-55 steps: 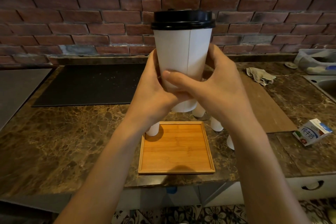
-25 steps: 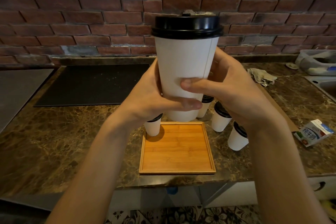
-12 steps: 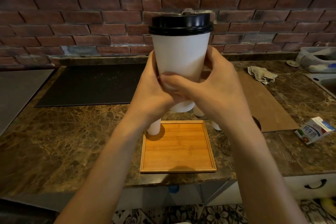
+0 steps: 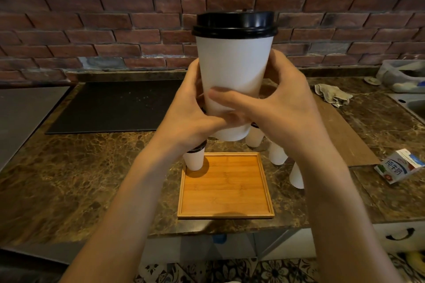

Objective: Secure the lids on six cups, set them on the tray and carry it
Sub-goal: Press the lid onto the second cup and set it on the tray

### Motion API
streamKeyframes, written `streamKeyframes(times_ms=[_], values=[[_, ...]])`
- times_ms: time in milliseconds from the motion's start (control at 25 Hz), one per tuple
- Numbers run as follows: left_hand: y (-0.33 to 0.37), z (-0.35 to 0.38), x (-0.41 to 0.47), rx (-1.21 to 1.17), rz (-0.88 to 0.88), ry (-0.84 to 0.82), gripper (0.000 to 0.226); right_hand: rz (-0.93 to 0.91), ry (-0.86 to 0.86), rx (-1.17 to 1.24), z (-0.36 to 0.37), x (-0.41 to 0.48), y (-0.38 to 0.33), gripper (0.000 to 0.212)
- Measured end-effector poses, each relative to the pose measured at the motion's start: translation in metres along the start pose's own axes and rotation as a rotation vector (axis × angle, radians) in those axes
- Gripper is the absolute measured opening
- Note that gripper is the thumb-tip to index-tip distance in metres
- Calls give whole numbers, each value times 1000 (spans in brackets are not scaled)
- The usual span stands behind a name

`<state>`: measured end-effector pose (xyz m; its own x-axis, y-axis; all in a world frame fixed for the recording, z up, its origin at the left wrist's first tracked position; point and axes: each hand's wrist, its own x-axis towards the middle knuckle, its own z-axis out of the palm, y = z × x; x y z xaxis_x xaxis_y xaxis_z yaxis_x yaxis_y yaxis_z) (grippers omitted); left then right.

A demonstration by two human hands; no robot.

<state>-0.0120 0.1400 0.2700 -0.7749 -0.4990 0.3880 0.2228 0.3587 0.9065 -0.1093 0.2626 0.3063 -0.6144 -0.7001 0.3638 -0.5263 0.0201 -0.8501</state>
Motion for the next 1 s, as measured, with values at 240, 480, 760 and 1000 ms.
streamKeyframes(times_ms=[240, 480, 760, 1000], values=[[5, -7, -2, -39, -36, -91, 78, -20, -181, 114, -14, 3, 2, 86], [6, -11, -2, -70, -83, -200, 87, -43, -306, 161, -17, 4, 8, 77], [5, -7, -4, -84, -70, -111, 82, -49, -312, 148, -15, 5, 6, 76], [5, -4, -3, -45, -49, -7, 85, -34, -243, 77, -9, 6, 1, 79]])
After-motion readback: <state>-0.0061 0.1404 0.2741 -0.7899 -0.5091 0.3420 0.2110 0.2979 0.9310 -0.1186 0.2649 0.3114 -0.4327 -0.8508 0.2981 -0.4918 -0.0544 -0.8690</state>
